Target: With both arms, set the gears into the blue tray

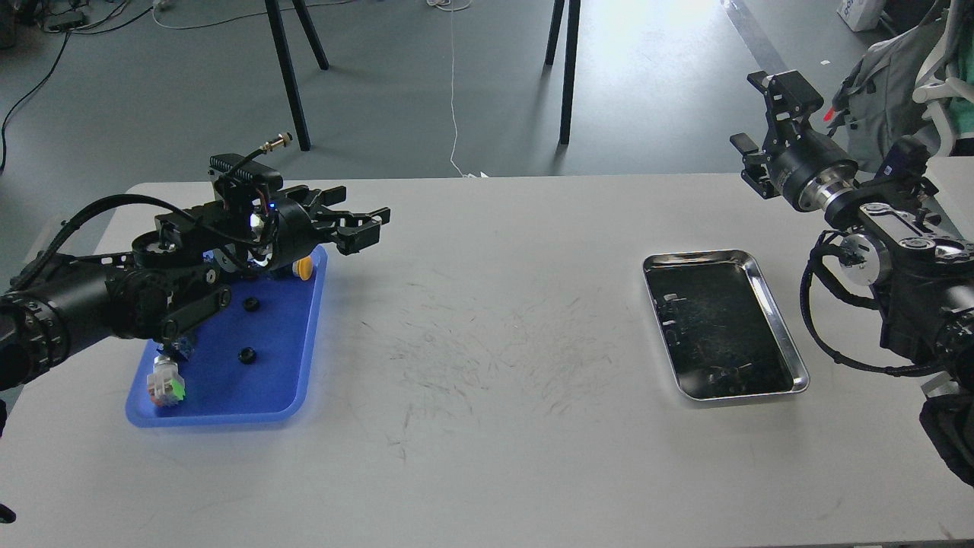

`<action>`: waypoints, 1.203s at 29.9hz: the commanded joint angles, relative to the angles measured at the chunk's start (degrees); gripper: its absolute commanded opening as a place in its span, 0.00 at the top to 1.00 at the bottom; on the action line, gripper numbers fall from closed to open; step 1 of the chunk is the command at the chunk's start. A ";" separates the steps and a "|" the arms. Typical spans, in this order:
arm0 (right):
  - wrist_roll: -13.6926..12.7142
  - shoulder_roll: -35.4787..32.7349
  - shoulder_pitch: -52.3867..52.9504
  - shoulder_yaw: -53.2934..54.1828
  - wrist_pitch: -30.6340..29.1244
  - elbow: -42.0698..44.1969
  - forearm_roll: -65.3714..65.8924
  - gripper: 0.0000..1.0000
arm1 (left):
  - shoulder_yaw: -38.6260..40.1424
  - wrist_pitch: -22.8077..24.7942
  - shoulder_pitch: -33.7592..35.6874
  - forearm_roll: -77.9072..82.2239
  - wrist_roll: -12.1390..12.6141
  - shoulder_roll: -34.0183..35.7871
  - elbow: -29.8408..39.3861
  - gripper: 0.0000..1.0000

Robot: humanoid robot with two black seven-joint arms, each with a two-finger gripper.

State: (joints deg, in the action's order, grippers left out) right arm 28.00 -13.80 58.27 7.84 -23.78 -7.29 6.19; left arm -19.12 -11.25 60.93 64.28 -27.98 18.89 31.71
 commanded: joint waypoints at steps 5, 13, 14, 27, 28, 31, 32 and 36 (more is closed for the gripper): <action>0.00 0.18 0.01 0.77 0.40 -0.01 -0.12 0.02 | 4.17 2.63 -2.92 -14.78 -0.02 -4.46 -3.58 0.13; 0.00 0.70 -0.26 1.65 0.49 -0.01 -0.21 0.02 | 15.06 7.11 -6.53 -19.98 -0.02 -11.23 -11.57 0.13; 0.00 0.88 -0.35 1.65 0.67 -0.01 -0.21 0.02 | 16.82 7.47 -6.70 -20.42 -0.02 -12.11 -12.19 0.13; 0.00 2.64 -0.61 6.04 2.69 -0.01 -0.21 0.02 | 27.64 10.10 -8.46 -37.02 -0.02 -18.18 -16.50 0.13; 0.00 2.64 -0.52 6.31 2.69 -0.01 -0.21 0.02 | 28.69 10.89 -8.46 -38.17 -0.02 -18.62 -17.29 0.13; 0.00 2.64 -0.61 6.75 2.69 -0.01 -0.21 0.02 | 33.43 12.30 -8.46 -40.98 -0.02 -18.89 -19.31 0.13; 0.00 2.64 -0.61 6.75 2.69 -0.01 -0.21 0.02 | 35.01 12.65 -8.46 -41.69 -0.02 -18.89 -19.58 0.12; 0.00 2.64 -0.52 7.19 2.69 -0.01 -0.30 0.02 | 41.52 13.27 -8.46 -43.18 -0.02 -18.89 -19.58 0.09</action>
State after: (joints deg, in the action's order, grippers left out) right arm 28.00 -11.16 57.69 14.66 -21.09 -7.30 5.95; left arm 18.35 1.71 52.47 22.01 -28.00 0.02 12.23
